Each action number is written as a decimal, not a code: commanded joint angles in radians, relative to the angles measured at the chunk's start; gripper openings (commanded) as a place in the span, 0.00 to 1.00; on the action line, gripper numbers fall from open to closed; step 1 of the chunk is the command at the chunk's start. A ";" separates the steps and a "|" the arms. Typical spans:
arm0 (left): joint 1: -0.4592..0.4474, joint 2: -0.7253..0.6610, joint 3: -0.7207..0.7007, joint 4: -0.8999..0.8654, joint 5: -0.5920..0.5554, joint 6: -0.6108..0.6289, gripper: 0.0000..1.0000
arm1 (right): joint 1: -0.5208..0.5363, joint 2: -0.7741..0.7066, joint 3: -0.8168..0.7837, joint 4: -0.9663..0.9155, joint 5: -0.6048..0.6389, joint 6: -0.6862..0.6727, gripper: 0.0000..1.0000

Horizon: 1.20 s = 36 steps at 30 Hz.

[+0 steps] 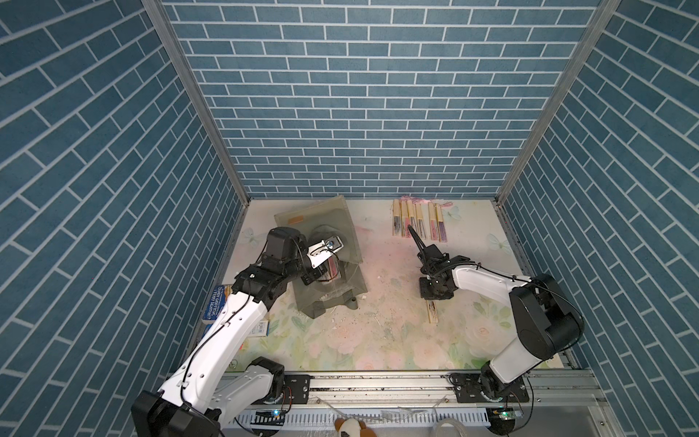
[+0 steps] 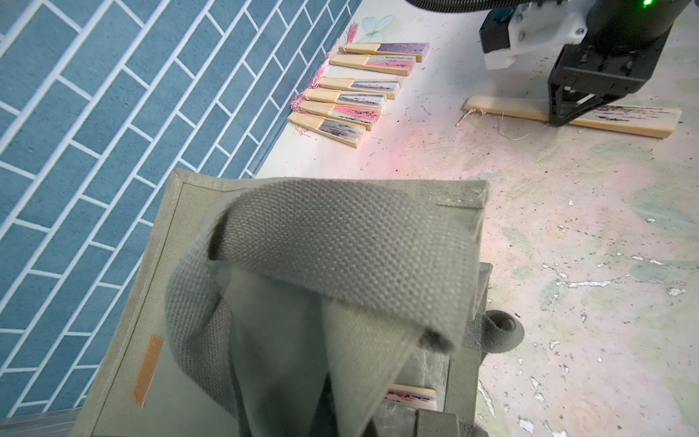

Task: Take out the folding fans from the tote bags
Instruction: Pick up the folding fan from the center of the board, then place the folding fan at the center of the board.

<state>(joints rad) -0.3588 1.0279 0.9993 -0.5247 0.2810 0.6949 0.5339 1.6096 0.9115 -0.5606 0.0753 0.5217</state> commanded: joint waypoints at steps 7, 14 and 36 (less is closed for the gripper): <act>-0.005 0.001 -0.013 0.017 -0.013 -0.002 0.00 | -0.203 -0.080 0.049 0.012 0.026 -0.061 0.27; -0.006 0.003 -0.011 0.017 -0.016 -0.003 0.00 | -0.387 0.045 0.230 0.007 0.026 -0.116 0.27; -0.006 -0.006 -0.012 0.019 -0.011 -0.002 0.00 | -0.544 0.803 1.184 -0.208 -0.023 -0.456 0.27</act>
<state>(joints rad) -0.3634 1.0275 0.9962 -0.5179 0.2764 0.6945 -0.0021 2.3417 2.0029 -0.6571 0.0715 0.1764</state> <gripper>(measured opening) 0.056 0.268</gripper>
